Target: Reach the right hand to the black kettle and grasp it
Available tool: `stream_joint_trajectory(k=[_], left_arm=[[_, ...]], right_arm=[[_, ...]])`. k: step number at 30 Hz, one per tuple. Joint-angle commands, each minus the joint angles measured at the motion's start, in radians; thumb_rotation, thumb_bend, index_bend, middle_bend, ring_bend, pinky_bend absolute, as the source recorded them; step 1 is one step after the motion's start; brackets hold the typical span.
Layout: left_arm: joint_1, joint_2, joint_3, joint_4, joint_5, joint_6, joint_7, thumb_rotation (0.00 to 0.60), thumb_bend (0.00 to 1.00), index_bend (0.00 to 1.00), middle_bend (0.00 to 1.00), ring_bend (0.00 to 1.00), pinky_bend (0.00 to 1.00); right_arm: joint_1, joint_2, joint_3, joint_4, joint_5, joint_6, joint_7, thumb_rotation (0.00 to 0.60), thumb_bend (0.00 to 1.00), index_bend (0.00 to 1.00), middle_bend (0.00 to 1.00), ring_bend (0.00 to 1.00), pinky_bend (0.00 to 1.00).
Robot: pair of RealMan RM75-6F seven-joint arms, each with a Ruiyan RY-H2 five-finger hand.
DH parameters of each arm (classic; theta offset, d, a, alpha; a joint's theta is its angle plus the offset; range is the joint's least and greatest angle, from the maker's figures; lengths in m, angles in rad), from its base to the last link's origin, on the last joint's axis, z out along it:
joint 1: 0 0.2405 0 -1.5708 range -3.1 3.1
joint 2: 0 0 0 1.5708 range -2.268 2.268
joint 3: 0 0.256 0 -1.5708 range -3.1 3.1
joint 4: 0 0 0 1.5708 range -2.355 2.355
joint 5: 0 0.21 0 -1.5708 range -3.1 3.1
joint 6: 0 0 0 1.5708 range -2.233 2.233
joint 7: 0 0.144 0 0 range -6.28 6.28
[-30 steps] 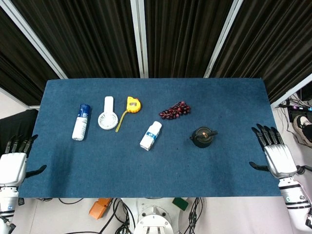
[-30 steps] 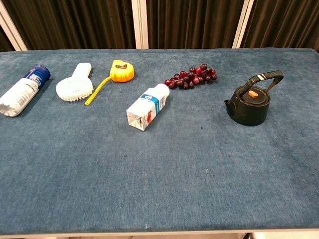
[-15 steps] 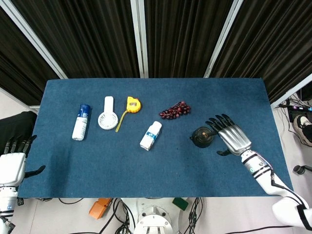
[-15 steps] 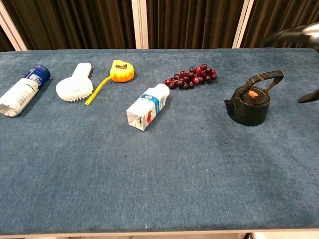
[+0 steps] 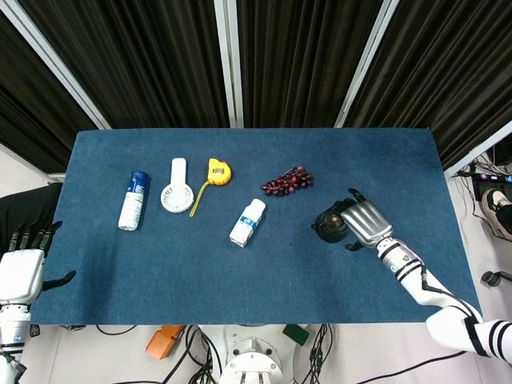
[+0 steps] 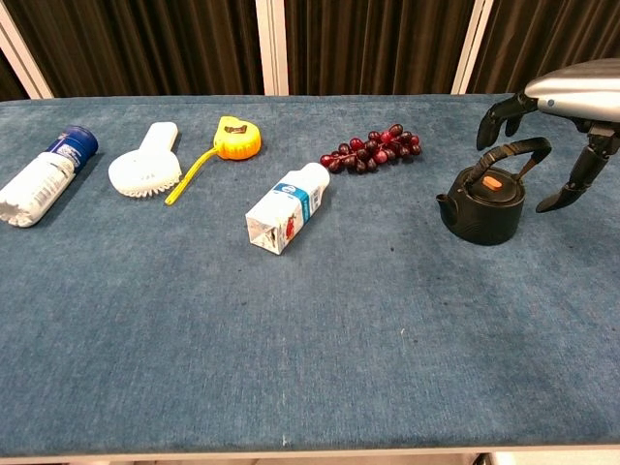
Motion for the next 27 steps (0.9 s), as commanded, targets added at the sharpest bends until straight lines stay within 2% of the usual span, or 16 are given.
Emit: stream_joint_trajectory(k=[1, 27], left_arm=[[0.0, 0.0, 0.0, 0.001, -0.001, -0.001, -0.001, 0.6, 0.08, 0.11, 0.17, 0.07, 0.0], [0.003, -0.005, 0.002, 0.01, -0.006, -0.003, -0.011, 0.6, 0.08, 0.11, 0.17, 0.07, 0.0]], right_arm=[[0.005, -0.005, -0.005, 0.005, 0.006, -0.003, 0.001, 0.6, 0.1, 0.4, 0.37, 0.35, 0.15], [0.053, -0.033, -0.05, 0.051, 0.055, -0.056, 0.05, 0.6, 0.1, 0.73, 0.62, 0.63, 0.24]])
